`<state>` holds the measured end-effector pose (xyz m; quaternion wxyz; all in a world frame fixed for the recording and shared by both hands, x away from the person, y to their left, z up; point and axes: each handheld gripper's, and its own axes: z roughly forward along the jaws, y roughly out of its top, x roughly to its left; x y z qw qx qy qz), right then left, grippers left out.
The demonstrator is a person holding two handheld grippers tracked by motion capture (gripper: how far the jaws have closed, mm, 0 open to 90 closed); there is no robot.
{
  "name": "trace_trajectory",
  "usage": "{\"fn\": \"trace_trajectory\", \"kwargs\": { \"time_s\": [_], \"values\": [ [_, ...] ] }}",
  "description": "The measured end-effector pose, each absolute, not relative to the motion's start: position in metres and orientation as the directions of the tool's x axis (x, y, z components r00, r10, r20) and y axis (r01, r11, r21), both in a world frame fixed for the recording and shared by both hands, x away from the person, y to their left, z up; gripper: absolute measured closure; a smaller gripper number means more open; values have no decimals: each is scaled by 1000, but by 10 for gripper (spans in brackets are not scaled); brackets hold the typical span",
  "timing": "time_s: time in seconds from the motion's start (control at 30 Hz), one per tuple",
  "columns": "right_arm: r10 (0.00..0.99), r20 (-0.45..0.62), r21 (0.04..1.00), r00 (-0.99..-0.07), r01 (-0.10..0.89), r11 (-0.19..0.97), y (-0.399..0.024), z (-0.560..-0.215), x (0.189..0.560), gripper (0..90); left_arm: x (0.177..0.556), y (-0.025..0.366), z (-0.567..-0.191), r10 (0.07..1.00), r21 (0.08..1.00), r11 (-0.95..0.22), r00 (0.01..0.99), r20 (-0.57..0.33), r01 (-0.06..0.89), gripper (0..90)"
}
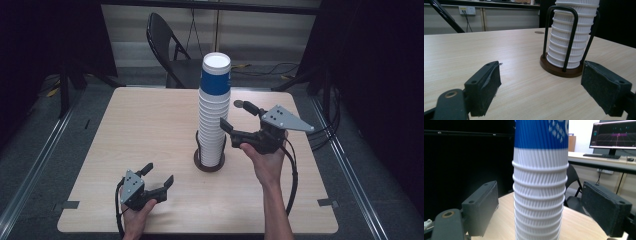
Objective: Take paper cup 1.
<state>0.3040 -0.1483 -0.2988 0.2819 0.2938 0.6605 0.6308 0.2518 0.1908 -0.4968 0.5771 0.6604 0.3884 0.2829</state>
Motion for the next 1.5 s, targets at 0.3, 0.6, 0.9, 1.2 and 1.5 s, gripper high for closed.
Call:
{"fn": "trace_trajectory", "kwargs": {
  "time_s": [0.3, 0.6, 0.9, 1.2, 1.5],
  "values": [
    [739, -29, 999, -673, 8, 46, -147, -277, 313, 134, 252, 190, -497, 839, 982, -34, 540, -74, 188, 158],
    [726, -18, 999, -687, 23, 46, -138, -265, 328, 130, 252, 190, -497, 839, 981, -33, 539, -76, 190, 160],
    [723, -42, 999, -689, -8, 51, -128, -253, 338, 131, 251, 191, -497, 840, 982, -30, 537, -77, 188, 162],
    [713, -23, 999, -701, 17, 49, -118, -246, 355, 128, 251, 191, -497, 839, 982, -26, 538, -80, 186, 163],
    [711, -21, 997, -702, 38, 67, -109, -246, 365, 126, 251, 191, -497, 840, 982, -26, 537, -79, 185, 164]
  ]
}}
